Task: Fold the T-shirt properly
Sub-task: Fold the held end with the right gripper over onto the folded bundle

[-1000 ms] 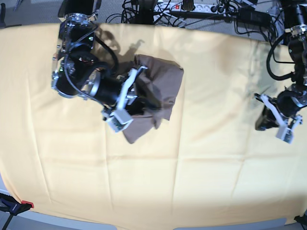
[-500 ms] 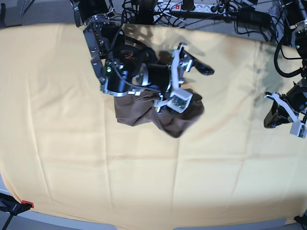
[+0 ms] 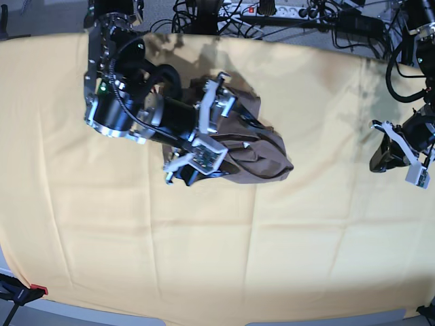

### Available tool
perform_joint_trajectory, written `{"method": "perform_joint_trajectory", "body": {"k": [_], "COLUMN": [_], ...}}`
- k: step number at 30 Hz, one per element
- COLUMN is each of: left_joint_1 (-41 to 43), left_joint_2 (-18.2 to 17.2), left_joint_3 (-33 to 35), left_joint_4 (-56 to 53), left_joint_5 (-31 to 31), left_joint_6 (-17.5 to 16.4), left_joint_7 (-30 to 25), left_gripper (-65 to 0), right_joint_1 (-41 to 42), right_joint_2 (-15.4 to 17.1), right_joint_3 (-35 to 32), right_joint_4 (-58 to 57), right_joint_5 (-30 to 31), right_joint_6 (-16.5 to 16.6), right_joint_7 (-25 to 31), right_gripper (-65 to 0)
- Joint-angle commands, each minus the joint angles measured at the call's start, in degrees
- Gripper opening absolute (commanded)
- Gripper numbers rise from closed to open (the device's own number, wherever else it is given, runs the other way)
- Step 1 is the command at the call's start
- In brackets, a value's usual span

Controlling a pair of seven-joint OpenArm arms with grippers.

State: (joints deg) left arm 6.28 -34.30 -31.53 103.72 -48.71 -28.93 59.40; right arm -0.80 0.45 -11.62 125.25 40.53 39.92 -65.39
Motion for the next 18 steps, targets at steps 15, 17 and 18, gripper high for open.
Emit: {"method": "perform_joint_trajectory", "body": {"k": [15,17,18], "left_joint_1": [-0.17,-0.11,-0.11], "left_joint_2": [-0.92,-0.92,-0.92], "left_joint_3": [-0.52,-0.52,-0.52], "left_joint_4": [0.83,0.83,0.83], "left_joint_5": [-1.42,-2.23,-2.91], "left_joint_6": [0.04,0.04,0.02], "left_joint_7": [-1.51,-1.51,-1.46], "left_gripper": [-65.0,-65.0,-65.0], "right_joint_1": [-11.08,-11.06,-11.06], "right_joint_2": [1.25,1.14,1.14], "right_joint_3": [4.31,2.60,1.46], "right_joint_4": [2.03,2.03,2.01], "right_joint_5": [1.05,0.98,0.98], "right_joint_6": [0.08,0.08,0.08], "right_joint_7": [6.82,10.03,12.20], "right_gripper": [-65.0,-65.0,-65.0]}}
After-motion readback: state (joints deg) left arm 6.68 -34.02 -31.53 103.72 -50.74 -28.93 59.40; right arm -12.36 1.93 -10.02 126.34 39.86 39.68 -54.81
